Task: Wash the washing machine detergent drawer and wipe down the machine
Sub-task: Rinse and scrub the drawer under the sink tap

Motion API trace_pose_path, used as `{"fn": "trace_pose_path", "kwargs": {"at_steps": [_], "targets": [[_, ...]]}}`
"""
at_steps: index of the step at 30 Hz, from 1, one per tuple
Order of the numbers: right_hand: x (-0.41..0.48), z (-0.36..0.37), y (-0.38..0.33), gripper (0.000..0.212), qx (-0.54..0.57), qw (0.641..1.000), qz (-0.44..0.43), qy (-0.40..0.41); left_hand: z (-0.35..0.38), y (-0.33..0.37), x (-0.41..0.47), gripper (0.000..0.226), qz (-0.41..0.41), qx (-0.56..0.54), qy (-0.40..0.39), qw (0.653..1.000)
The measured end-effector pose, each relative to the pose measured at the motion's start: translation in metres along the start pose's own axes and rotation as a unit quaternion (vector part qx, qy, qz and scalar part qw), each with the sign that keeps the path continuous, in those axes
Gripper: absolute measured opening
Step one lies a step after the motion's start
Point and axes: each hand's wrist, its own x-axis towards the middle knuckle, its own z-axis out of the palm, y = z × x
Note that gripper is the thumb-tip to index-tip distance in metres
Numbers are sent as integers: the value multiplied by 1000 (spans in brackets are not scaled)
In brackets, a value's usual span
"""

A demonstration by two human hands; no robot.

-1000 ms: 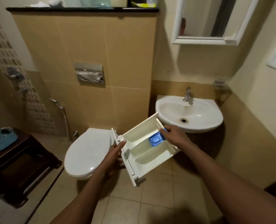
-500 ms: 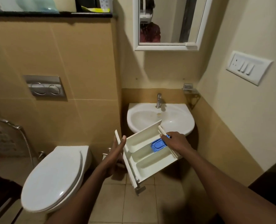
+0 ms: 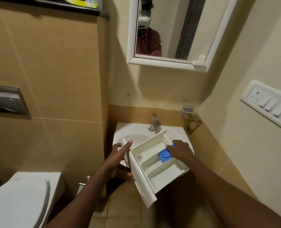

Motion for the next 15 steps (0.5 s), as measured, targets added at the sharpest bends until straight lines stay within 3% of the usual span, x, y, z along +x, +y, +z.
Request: {"fn": "trace_pose_path", "kwargs": {"at_steps": [2,6,12,15], "targets": [[24,0,-8,49,-22,1000,-12,-1,1,8,22,95,-7,-1,4,1000],[66,11,-17,33,-33,999,-29,-20,-1,11,61,73,-58,-22,21,998],[118,26,-24,53,0,999,-11,-41,-8,17,98,56,-75,-45,72,994],[135,38,-20,52,22,999,-8,-23,-13,19,105,49,-81,-34,117,989]]}}
